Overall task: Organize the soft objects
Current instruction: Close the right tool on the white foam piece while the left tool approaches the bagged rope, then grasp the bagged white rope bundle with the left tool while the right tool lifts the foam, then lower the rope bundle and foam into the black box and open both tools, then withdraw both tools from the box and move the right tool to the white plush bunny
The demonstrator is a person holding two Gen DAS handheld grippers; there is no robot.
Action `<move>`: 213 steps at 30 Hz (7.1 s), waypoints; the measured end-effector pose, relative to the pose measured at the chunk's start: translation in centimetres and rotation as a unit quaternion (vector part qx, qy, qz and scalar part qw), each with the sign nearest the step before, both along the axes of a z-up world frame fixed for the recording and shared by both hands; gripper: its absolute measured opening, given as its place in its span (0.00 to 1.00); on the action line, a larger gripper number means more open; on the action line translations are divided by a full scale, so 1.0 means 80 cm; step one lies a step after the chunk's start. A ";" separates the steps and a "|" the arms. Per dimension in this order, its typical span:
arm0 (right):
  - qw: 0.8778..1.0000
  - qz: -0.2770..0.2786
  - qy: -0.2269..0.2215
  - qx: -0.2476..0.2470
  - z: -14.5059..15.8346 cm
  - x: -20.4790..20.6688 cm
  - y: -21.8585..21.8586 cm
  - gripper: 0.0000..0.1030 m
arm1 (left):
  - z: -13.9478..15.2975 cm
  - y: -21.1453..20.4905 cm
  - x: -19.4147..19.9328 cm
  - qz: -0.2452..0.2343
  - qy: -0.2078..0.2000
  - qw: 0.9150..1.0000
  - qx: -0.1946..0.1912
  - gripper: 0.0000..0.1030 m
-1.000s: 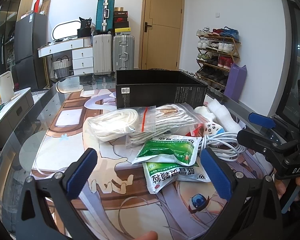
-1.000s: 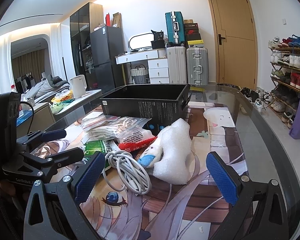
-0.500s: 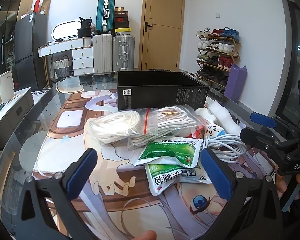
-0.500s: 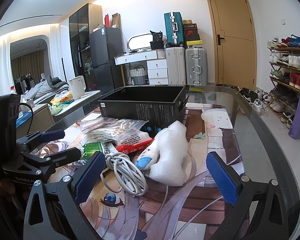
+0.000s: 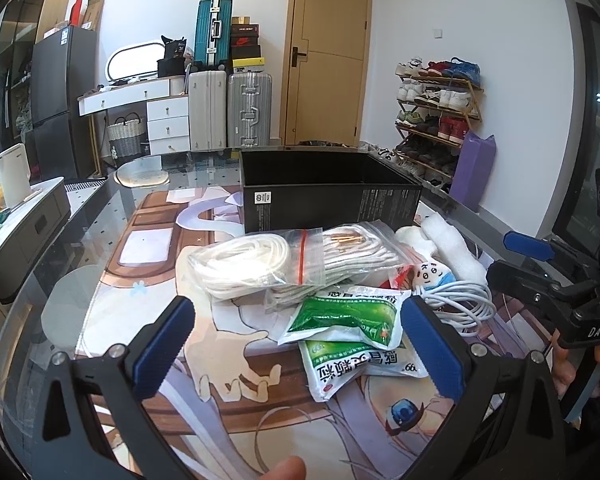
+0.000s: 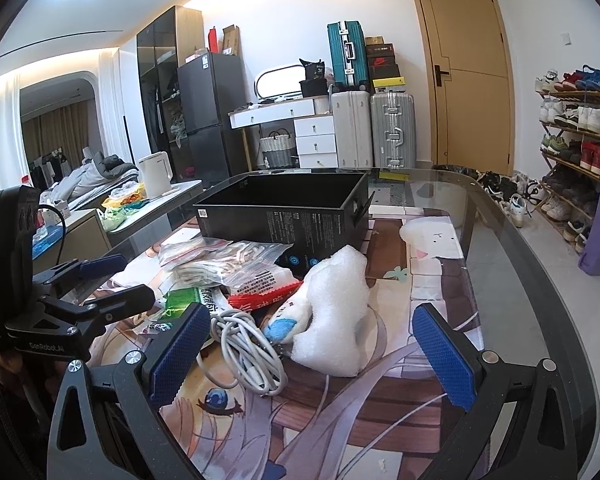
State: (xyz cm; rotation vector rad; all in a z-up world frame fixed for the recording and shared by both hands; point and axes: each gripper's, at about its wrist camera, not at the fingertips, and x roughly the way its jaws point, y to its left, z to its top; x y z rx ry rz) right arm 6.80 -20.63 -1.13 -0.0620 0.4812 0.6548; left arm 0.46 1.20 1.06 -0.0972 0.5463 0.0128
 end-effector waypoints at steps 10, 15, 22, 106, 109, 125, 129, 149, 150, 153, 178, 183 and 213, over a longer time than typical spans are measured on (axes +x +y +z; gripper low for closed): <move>0.999 0.000 0.047 -0.004 -0.002 0.027 0.000 1.00 | 0.015 0.018 0.013 0.001 0.000 1.000 -0.009 1.00; 0.997 0.008 0.074 -0.007 -0.003 0.046 0.004 1.00 | 0.019 0.030 0.023 0.007 0.003 1.000 -0.011 1.00; 0.996 0.018 0.087 -0.014 -0.003 0.064 0.012 1.00 | 0.024 0.037 0.044 0.000 0.023 1.000 0.004 1.00; 0.989 0.075 0.125 0.039 0.013 0.072 0.008 0.38 | 0.011 0.063 0.080 -0.059 0.108 0.991 -0.059 0.57; 0.989 0.076 0.118 0.041 0.017 0.070 0.007 0.37 | 0.021 0.064 0.074 -0.058 0.095 0.992 -0.059 0.57; 0.994 0.071 0.076 0.037 0.054 0.072 0.016 0.37 | 0.073 0.067 0.069 -0.039 0.026 0.998 -0.031 0.57; 0.995 0.070 0.064 0.030 0.069 0.077 0.025 0.37 | 0.077 0.064 0.080 -0.039 0.025 0.998 -0.032 0.57; 0.995 0.078 0.057 0.016 0.095 0.129 0.064 0.37 | 0.087 0.049 0.156 -0.048 0.030 0.998 -0.024 0.57; 0.995 0.078 0.059 0.016 0.094 0.133 0.066 0.37 | 0.086 0.049 0.158 -0.048 0.030 0.998 -0.024 0.57; 0.996 0.073 0.053 0.001 0.090 0.142 0.076 0.37 | 0.081 0.048 0.167 -0.049 0.036 0.998 -0.023 0.57; 0.995 0.059 0.039 -0.071 0.050 0.186 0.117 0.38 | 0.041 0.011 0.210 -0.056 0.074 0.995 0.042 0.60; 0.996 0.062 0.034 -0.060 0.054 0.178 0.110 0.59 | 0.044 0.012 0.207 -0.071 0.079 0.994 0.015 0.73; 0.999 0.033 0.034 -0.021 0.074 0.078 0.025 0.99 | 0.072 0.042 0.101 -0.030 0.029 0.999 -0.004 1.00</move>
